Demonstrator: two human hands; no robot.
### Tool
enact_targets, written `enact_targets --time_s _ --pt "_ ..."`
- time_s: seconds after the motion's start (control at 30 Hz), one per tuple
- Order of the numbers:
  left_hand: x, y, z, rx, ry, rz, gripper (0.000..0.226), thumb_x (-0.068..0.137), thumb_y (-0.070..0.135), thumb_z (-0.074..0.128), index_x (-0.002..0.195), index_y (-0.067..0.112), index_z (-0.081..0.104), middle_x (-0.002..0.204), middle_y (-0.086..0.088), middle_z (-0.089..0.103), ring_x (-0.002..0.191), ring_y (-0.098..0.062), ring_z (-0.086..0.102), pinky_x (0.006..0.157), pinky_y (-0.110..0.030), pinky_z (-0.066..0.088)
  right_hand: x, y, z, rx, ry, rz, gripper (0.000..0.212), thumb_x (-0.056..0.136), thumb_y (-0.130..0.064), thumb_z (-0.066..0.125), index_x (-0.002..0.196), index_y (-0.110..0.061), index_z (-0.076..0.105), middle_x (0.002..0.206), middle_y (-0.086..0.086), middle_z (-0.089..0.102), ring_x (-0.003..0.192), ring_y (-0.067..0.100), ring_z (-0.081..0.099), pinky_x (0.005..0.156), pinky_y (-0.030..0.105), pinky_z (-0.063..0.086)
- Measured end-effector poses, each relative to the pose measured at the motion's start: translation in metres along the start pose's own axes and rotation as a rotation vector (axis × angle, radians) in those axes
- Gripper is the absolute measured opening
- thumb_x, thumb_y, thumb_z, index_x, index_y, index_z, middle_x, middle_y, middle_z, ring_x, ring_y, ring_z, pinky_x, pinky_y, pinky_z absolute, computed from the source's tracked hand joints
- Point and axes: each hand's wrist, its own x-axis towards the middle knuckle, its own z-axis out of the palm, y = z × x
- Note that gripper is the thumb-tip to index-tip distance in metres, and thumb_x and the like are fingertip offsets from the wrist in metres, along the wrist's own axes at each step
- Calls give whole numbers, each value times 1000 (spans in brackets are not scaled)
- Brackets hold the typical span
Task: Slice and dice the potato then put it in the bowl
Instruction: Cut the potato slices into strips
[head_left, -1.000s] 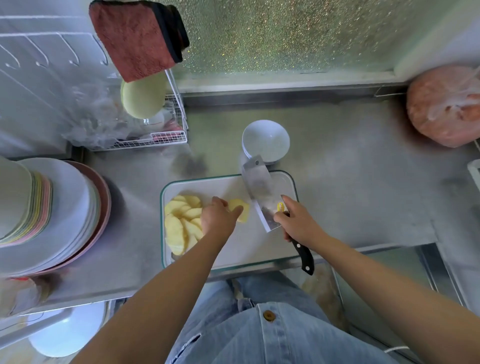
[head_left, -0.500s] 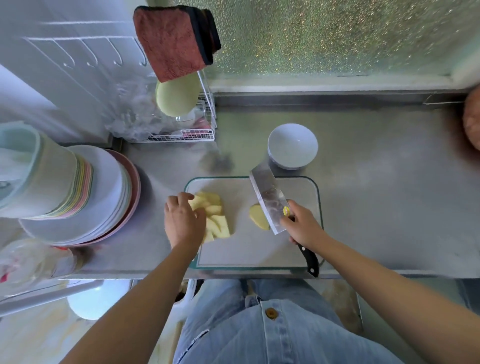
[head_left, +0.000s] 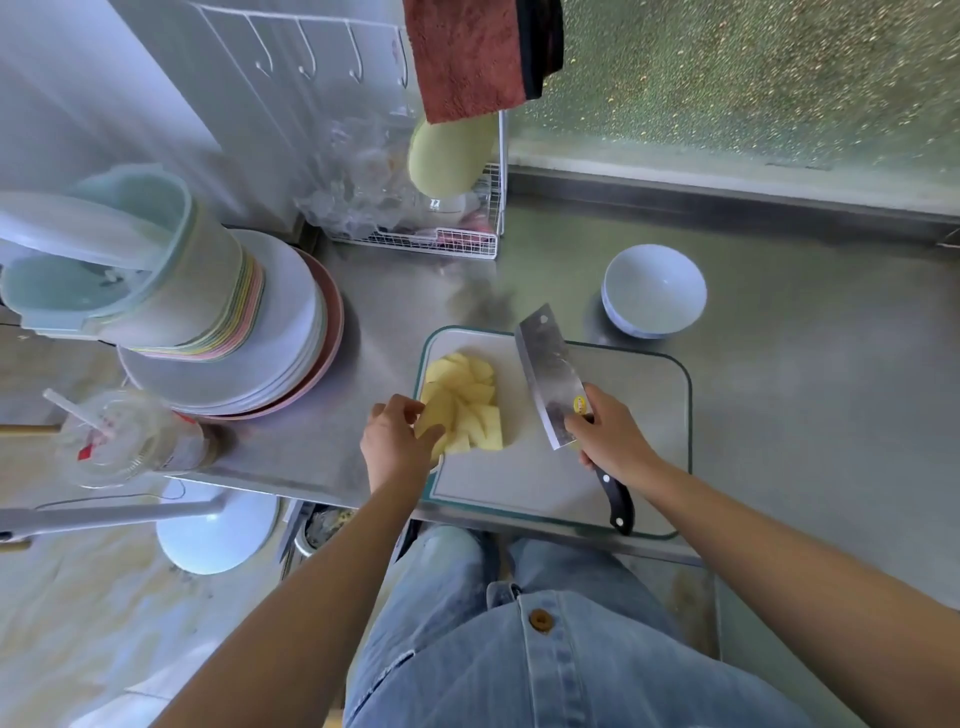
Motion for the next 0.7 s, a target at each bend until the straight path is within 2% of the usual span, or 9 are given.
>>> enact_targets --time_s 0.1,0.2,0.27,0.33,0.47,0.6,0.7 --pt "1 -2 -4 -85 -2 -11 23 74 19 80 92 18 66 82 1 64 68 -14 58 69 -29 50 -1 -1 -1 -3 10 2 13 89 -7 45 81 -2 36 67 8 36 45 22 42 36 22 31" --pt "5 1 -8 -352 -77 -121 16 77 14 78 91 13 69 77 -1 67 56 -5 59 51 -12 47 -4 -3 -4 2 8 3 9 87 -5 43 88 3 39 65 9 37 43 22 42 37 22 31" --pt "10 4 -7 -532 -135 -172 19 79 12 78 95 7 71 81 -6 70 65 -14 64 57 -19 53 -6 -3 -8 12 4 -6 7 87 -6 43 87 0 41 62 7 38 41 21 42 40 25 32" --pt "13 10 -7 -610 -185 -176 21 81 13 77 99 6 71 84 -8 71 71 -20 65 68 -28 57 -7 -2 -15 10 8 -14 3 85 -5 43 84 -4 45 61 5 40 41 21 42 42 28 33" --pt "15 28 4 -498 -248 -104 16 81 17 77 96 12 72 83 -3 71 70 -19 64 71 -32 56 -10 8 -32 -11 57 8 16 85 -4 43 75 -17 46 60 2 40 43 22 43 41 26 32" --pt "16 45 17 -211 -203 12 15 84 17 72 99 17 75 91 0 72 81 -14 63 77 -22 47 -15 29 -44 -17 84 23 5 86 -4 46 83 -1 42 62 7 39 43 23 43 41 26 33" --pt "17 49 14 -108 -125 83 18 87 15 68 104 18 74 96 -1 73 86 -15 63 78 -19 44 -18 39 -48 17 91 17 7 86 -3 47 84 2 42 62 8 38 43 23 42 40 27 34"
